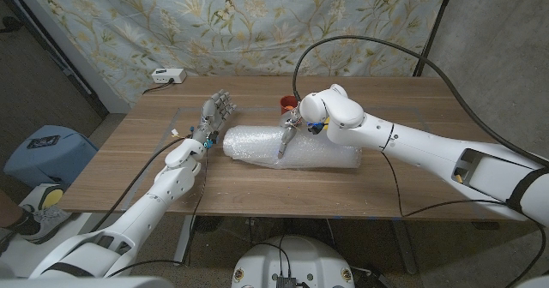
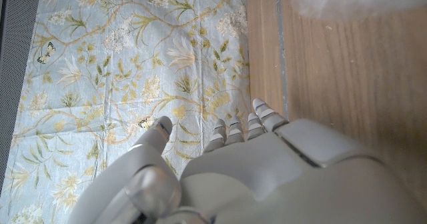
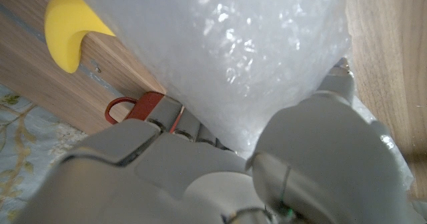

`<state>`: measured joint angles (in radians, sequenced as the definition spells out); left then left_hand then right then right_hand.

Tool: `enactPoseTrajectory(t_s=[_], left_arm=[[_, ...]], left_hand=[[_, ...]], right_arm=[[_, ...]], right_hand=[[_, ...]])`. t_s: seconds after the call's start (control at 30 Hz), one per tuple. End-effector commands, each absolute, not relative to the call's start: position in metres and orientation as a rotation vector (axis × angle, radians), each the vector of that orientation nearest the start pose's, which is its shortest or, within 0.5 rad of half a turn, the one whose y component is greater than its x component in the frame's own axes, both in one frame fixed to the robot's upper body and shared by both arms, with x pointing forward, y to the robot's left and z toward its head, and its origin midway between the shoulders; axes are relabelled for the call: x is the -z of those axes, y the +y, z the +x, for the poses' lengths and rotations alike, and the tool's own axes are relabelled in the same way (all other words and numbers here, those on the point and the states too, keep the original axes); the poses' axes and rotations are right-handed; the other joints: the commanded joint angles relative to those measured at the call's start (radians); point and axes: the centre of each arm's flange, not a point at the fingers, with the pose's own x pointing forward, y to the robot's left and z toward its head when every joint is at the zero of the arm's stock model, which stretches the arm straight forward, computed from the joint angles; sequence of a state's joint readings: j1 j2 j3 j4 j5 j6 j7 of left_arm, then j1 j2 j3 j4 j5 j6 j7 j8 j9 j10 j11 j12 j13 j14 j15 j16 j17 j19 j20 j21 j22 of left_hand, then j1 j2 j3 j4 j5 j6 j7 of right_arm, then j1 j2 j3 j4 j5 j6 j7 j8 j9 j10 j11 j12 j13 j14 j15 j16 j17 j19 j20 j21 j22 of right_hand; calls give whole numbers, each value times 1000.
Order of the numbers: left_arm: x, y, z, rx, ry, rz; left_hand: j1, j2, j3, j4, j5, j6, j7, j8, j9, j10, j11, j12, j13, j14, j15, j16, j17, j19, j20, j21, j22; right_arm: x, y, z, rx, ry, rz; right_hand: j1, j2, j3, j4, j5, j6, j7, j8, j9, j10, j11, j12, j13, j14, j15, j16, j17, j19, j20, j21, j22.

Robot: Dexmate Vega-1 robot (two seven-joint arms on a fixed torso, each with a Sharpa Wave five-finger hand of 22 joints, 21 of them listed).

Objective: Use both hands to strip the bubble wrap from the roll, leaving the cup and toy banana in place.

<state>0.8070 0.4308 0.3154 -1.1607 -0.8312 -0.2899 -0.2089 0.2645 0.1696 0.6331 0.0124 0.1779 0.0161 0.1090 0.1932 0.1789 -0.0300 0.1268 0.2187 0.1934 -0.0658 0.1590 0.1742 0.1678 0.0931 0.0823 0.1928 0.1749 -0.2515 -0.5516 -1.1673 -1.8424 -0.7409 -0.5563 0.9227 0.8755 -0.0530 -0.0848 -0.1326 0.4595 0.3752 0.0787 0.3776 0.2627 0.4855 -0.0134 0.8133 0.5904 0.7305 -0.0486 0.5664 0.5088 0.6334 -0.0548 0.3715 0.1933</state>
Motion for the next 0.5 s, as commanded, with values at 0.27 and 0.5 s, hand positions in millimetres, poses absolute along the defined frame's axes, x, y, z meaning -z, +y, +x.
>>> enactPoseTrajectory(t_s=[0.27,0.5], left_arm=[[42,299,672,295,-556,-279],[40,298,675,299,-551,-277]], left_hand=[[-4,-1,12,-2,4,9,-1,4,6,8,3,8,2,8,5,6,2,6,5,8,1],[-3,-1,13,-3,4,10,-1,3,6,11,6,8,2,9,5,6,2,7,7,8,2]], right_arm=[[-36,-27,576,-590,-184,-1823],[-45,-30,576,-647,-171,-1760]], right_hand=[[104,66,-17,-2,-4,93,-32,17,11,158,-85,34,-33,117,-178,-7,29,55,-56,28,5],[114,75,-19,1,-5,111,-38,18,14,174,-91,39,-39,135,-178,-15,36,59,-59,33,5]])
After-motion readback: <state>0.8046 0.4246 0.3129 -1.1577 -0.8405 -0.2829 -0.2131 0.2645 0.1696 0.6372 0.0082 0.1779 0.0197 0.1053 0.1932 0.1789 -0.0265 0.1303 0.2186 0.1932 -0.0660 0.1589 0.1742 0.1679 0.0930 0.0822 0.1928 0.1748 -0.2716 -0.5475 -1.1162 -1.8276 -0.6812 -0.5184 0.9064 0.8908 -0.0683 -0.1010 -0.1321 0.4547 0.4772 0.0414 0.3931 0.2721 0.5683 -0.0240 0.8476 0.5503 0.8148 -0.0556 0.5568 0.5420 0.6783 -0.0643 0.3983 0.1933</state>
